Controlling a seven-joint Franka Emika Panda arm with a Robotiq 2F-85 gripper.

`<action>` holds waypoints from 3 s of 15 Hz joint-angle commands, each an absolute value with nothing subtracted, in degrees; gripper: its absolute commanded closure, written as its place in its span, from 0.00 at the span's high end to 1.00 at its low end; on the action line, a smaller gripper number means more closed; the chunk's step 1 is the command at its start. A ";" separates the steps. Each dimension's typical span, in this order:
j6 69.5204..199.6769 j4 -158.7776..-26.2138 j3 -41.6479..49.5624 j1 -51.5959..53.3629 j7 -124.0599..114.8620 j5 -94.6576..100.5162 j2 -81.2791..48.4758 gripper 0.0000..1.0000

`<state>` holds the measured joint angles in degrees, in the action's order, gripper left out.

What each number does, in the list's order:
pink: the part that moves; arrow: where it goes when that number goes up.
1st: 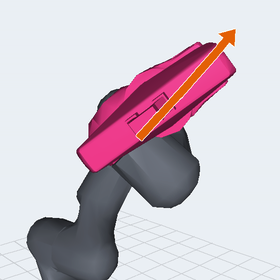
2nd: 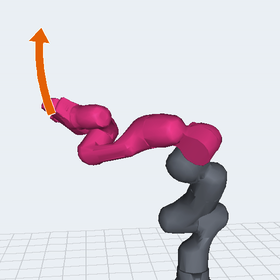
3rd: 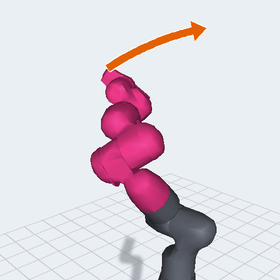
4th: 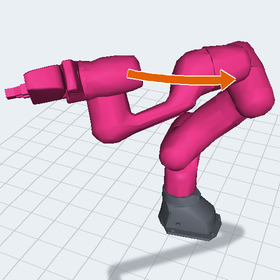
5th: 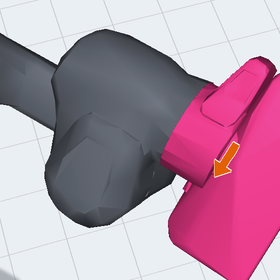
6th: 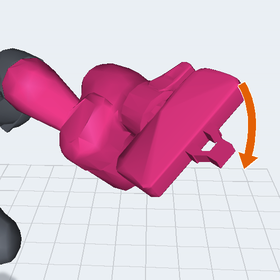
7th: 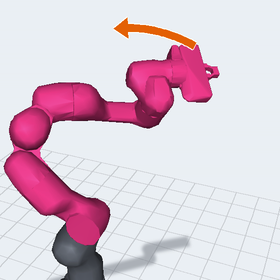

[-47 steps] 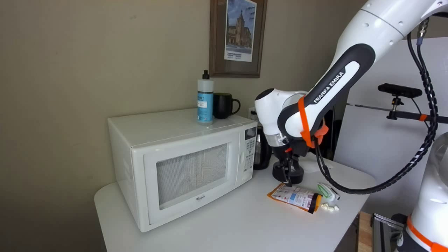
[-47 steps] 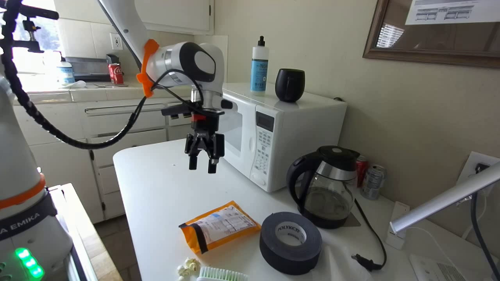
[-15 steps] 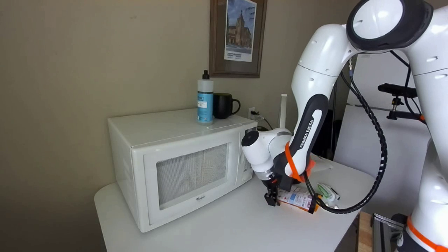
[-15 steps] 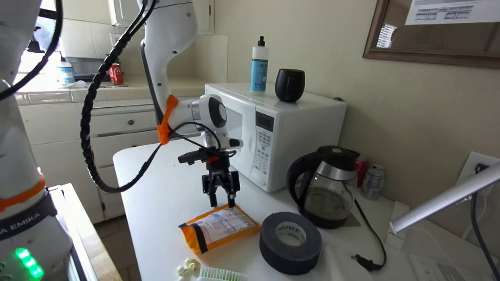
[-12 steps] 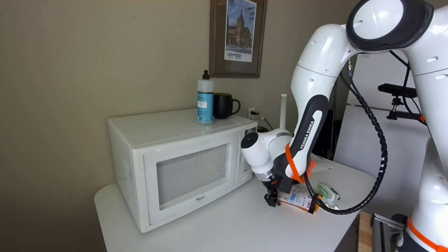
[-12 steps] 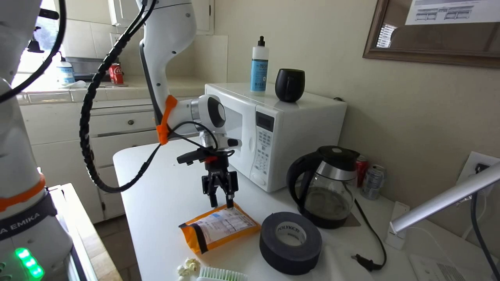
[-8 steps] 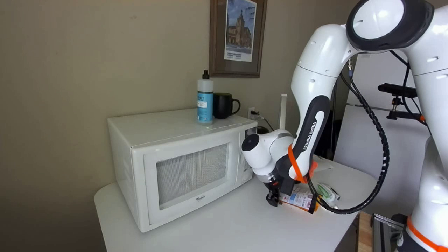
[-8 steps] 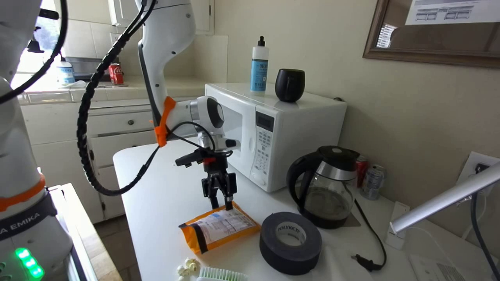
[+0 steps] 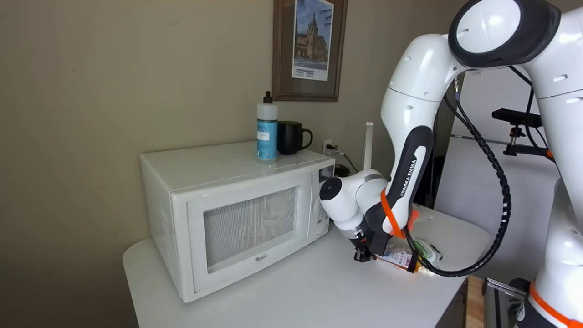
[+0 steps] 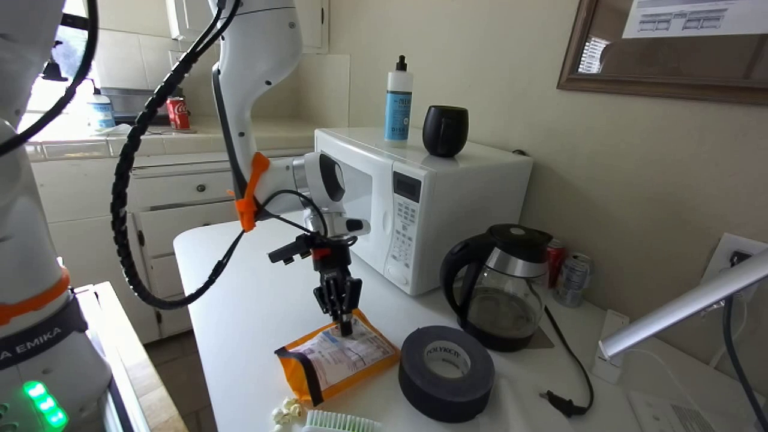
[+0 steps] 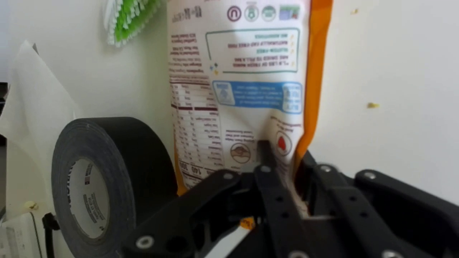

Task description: Move the object to the top of the microwave

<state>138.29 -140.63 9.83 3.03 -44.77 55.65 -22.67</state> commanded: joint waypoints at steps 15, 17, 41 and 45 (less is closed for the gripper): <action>145.02 -157.35 -2.65 5.97 -49.63 76.46 4.15 0.00; 142.86 -157.13 -5.52 7.55 -47.82 77.23 5.86 0.00; 172.92 -132.72 -14.92 15.66 -54.61 107.26 2.64 0.00; 179.62 -125.01 -15.07 17.18 -67.40 124.80 3.78 0.00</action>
<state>175.96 -129.93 -14.89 15.75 -58.28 113.51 2.97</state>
